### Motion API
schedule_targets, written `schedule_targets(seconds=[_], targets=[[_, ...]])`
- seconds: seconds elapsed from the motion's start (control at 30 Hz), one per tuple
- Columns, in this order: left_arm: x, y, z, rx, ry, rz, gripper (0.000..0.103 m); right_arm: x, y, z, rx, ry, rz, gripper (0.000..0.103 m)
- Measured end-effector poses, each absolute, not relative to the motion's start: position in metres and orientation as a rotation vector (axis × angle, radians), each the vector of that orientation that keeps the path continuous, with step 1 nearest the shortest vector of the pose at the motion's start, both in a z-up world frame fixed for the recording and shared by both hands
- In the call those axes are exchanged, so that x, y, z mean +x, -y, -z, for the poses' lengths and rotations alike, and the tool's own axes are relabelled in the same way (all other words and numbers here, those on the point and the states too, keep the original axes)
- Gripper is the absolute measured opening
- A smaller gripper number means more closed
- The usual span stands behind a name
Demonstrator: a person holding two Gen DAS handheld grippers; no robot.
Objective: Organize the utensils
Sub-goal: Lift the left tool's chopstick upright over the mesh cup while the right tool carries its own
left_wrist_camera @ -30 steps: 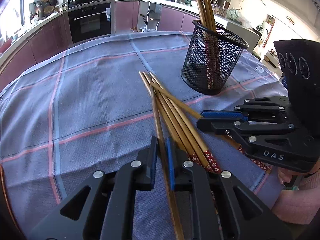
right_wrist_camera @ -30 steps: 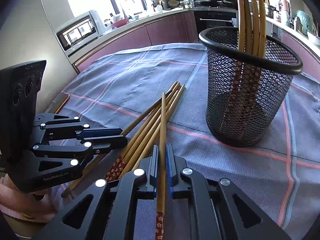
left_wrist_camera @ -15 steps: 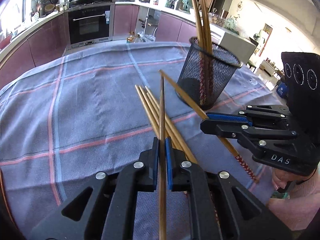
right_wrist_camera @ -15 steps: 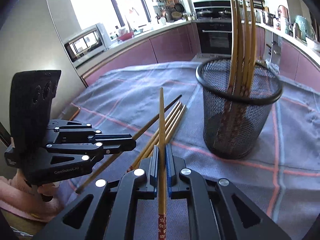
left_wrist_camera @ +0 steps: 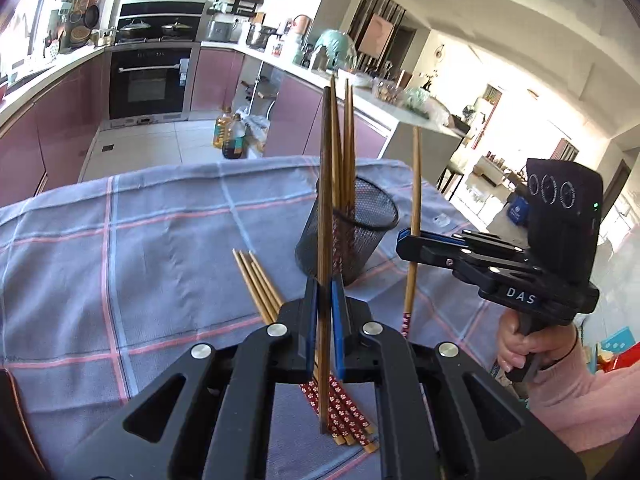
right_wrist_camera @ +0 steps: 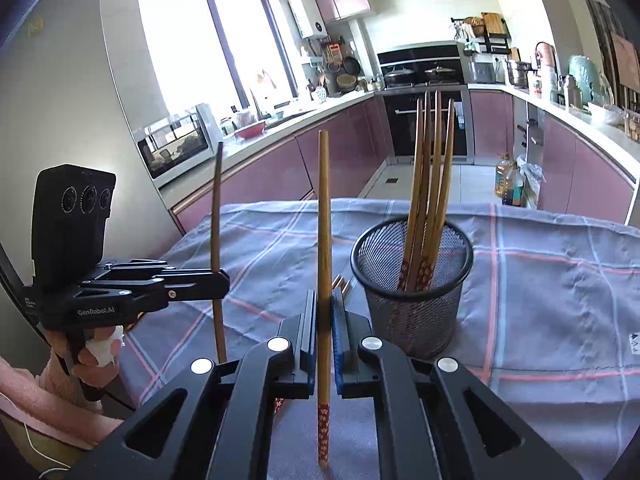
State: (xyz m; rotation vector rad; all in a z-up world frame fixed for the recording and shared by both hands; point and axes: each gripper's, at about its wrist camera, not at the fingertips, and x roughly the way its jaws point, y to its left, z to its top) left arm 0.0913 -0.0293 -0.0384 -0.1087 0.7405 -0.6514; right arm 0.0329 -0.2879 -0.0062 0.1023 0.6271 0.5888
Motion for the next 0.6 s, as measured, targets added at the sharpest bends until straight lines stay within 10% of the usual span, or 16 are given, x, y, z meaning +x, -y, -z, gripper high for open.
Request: schedule_targets(seconds=[0.6], targets=[[0.104,0.041,-0.030,-0.126,-0.578,0.656,0.007,0.041,0.316,-0.046,0.083,-0.475,-0.566,0.006]])
